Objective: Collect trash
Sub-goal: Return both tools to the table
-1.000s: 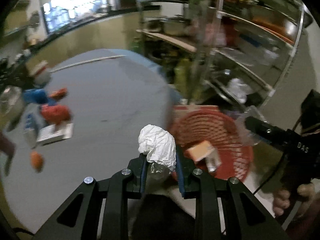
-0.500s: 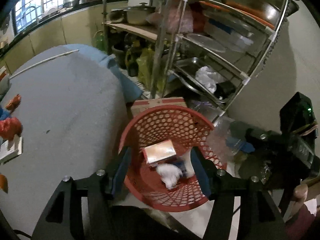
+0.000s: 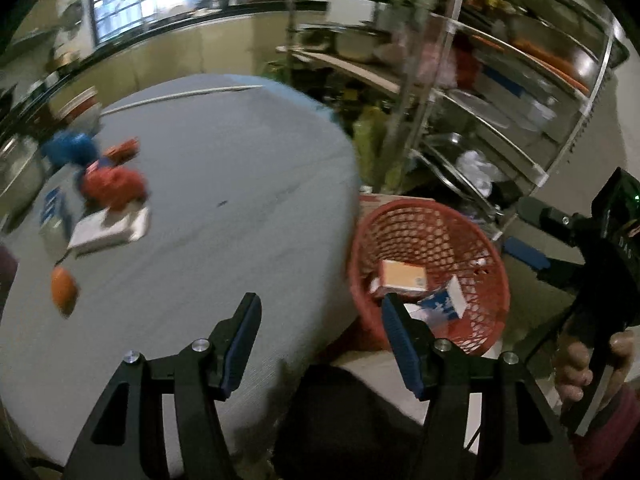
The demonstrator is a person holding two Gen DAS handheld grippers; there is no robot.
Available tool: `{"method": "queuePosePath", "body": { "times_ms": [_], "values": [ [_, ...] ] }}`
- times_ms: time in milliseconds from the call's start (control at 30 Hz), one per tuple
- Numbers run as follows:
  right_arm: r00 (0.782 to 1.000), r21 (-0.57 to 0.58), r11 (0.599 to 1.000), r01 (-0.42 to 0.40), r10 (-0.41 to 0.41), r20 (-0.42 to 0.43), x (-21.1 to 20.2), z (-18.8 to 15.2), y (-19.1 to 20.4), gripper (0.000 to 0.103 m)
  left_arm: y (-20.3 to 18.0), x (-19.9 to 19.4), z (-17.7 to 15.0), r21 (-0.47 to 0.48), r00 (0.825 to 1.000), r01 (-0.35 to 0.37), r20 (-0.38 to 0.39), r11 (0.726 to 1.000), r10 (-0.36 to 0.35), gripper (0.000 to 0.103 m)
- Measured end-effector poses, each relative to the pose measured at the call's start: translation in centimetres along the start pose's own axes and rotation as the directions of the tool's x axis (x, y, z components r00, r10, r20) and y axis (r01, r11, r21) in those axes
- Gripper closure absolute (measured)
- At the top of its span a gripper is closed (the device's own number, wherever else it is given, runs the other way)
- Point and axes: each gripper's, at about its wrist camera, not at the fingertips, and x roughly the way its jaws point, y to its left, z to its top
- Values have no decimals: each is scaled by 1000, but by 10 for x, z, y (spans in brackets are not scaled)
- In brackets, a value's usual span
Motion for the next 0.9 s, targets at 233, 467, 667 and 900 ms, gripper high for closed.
{"method": "queuePosePath", "body": {
  "times_ms": [233, 467, 667, 900],
  "values": [
    [997, -83, 996, -37, 31, -72, 24, -18, 35, 8, 43, -28, -32, -96, 994, -100, 27, 990, 103, 38],
    [993, -163, 985, -54, 36, -115, 33, -31, 69, 8, 89, -51, -63, -203, 982, -179, 15, 963, 186, 37],
    [991, -211, 974, -78, 53, -119, 33, -31, 104, 8, 127, -85, -91, -297, 964, -241, 39, 924, 264, 36],
    [986, -283, 952, -115, 74, -152, 53, -38, 157, 8, 172, -114, -117, -386, 933, -309, 53, 869, 355, 35]
  ]
}}
